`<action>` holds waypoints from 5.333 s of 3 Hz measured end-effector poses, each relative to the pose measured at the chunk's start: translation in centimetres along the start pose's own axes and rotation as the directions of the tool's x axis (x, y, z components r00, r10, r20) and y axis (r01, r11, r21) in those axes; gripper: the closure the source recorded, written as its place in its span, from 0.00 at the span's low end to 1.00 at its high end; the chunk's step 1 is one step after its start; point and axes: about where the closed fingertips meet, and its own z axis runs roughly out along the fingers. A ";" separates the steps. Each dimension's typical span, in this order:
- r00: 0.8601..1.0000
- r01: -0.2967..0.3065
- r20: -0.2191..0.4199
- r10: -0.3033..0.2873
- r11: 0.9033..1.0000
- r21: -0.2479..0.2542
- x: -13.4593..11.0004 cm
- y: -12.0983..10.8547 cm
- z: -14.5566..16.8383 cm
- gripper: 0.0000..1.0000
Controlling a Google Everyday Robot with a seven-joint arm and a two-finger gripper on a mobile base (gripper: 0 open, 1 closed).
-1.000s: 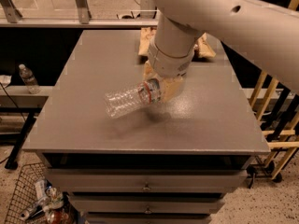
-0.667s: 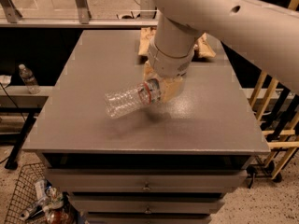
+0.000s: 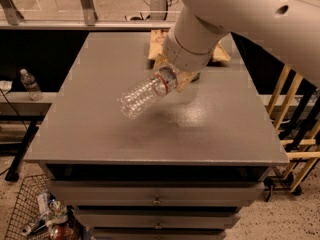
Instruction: Place water bottle upright
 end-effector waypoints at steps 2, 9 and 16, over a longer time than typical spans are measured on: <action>0.973 0.231 -0.073 -0.219 0.925 0.301 1.8 -5.2 -2.8 1.00; 0.737 0.675 -0.344 -0.581 0.657 0.336 3.7 -4.6 -6.9 1.00; 0.271 0.960 -0.683 -0.679 0.143 0.239 -0.3 -3.8 -4.1 1.00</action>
Offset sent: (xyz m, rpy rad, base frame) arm 0.0388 0.0321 0.0745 0.0716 -0.4997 0.5812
